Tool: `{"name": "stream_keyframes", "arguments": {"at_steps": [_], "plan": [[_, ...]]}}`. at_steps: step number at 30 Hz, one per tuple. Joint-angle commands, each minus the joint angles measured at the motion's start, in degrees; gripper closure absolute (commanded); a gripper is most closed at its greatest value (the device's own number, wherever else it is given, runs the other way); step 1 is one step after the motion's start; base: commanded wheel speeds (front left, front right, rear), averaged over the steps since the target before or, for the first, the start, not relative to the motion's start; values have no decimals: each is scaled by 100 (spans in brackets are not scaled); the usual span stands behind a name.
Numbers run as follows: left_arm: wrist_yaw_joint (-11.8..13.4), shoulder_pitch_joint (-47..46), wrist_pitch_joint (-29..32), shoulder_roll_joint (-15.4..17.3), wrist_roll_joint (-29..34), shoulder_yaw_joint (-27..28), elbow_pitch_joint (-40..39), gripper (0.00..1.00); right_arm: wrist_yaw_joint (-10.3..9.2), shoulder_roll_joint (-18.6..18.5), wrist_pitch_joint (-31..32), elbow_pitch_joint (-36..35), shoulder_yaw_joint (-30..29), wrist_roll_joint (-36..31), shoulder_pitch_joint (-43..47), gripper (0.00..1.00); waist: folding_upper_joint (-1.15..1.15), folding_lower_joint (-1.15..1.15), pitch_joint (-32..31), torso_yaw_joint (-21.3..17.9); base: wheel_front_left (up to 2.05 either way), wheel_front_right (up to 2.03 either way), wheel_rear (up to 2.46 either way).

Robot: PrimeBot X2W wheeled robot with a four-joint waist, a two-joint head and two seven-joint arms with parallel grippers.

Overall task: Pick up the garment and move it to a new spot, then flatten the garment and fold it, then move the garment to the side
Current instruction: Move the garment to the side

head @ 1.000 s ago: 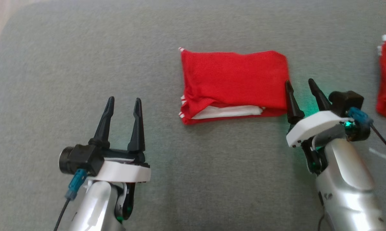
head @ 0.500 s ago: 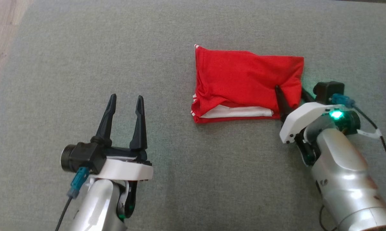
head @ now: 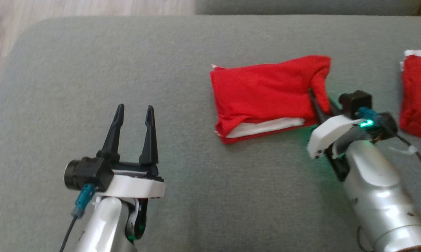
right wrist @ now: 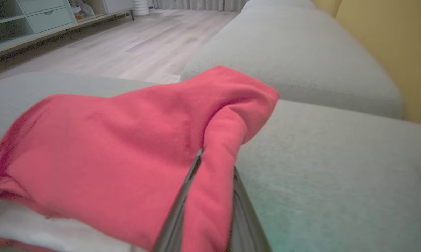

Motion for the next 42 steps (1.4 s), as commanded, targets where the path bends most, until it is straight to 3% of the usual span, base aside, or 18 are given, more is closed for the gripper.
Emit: {"name": "stream_keyframes", "arguments": {"at_steps": [1,10,19,27,36,37,38,42], "plan": [[-4,-25,-46,30,37,166,-224,0,-4,-134,-119,-313,29,-144,-7,100,0,0,-189,-201,0,0,0],[41,-2,-46,30,-8,-91,-359,0,-4,-843,143,-1154,202,-406,203,100,0,0,-322,-723,0,0,0],[62,-231,-46,30,26,-274,-377,0,-4,-2106,970,-2038,69,-152,-29,100,0,0,119,-1061,0,0,0],[-24,-371,-46,30,151,-2,-335,0,-4,-2674,1186,-1578,-619,-264,-188,100,0,0,513,-903,0,0,0],[-100,-377,-46,30,167,143,-350,0,-4,-2707,1158,-939,-1179,-596,-229,100,0,0,685,-739,0,0,0],[-107,-371,-46,30,167,145,-349,0,-4,-2695,1145,-891,-1238,-648,-239,39,0,0,685,-734,0,0,0],[-113,-366,-46,30,167,149,-347,0,-4,-2664,1142,-840,-1310,-670,-252,0,0,0,680,-731,0,0,0],[-108,-359,-46,30,166,188,-321,0,-4,-2543,1029,-830,-1475,-827,-312,0,0,0,595,-747,0,0,0]]}}
